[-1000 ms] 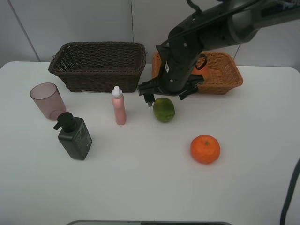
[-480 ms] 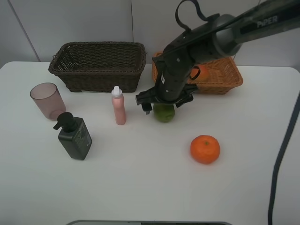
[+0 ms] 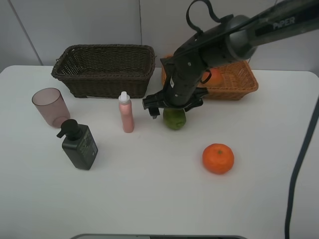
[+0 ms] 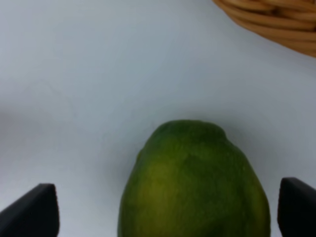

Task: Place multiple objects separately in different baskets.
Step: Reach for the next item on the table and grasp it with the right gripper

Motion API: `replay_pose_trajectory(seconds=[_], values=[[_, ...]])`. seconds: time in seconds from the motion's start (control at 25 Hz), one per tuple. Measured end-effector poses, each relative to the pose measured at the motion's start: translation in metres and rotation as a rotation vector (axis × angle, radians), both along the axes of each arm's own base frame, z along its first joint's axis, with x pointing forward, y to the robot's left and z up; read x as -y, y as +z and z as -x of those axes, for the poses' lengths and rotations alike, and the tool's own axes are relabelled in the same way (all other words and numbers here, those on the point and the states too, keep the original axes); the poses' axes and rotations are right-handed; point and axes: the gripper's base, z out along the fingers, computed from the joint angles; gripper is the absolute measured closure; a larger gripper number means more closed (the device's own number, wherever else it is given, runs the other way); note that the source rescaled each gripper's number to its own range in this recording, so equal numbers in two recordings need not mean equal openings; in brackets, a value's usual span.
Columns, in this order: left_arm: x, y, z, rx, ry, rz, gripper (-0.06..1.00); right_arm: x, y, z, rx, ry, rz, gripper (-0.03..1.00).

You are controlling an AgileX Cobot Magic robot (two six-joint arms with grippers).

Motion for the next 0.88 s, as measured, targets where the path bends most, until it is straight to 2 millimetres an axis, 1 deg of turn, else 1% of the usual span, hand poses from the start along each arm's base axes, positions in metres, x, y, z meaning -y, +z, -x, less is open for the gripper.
replay_pose_trajectory(seconds=[0.24,0.48,0.52,0.56,0.6,0.64,0.72,0.76,0.8,0.88], values=[[0.0,0.0,0.0,0.0,0.0,0.0,-0.01,0.001,-0.016,-0.001,-0.028,-0.003,0.021,0.1],[0.0,0.0,0.0,0.0,0.0,0.0,-0.01,0.0,-0.026,-0.002,-0.039,0.0,0.025,0.1],[0.0,0.0,0.0,0.0,0.0,0.0,-0.01,0.001,-0.027,-0.002,-0.04,0.0,0.027,0.1],[0.0,0.0,0.0,0.0,0.0,0.0,-0.01,0.001,-0.028,-0.002,-0.042,0.0,0.028,0.13],[0.0,0.0,0.0,0.0,0.0,0.0,-0.01,0.001,-0.028,-0.002,-0.042,0.0,0.028,0.22],[0.0,0.0,0.0,0.0,0.0,0.0,-0.01,0.001,-0.028,-0.002,-0.042,0.0,0.028,0.34],[0.0,0.0,0.0,0.0,0.0,0.0,-0.01,0.001,-0.028,-0.001,-0.044,-0.001,0.031,0.78],[0.0,0.0,0.0,0.0,0.0,0.0,-0.01,0.001,-0.028,-0.001,-0.047,-0.004,0.034,0.97],[0.0,0.0,0.0,0.0,0.0,0.0,-0.01,0.001,-0.028,-0.001,-0.049,-0.004,0.035,0.95],[0.0,0.0,0.0,0.0,0.0,0.0,-0.01,0.001,-0.028,-0.001,-0.049,-0.005,0.036,0.95]])
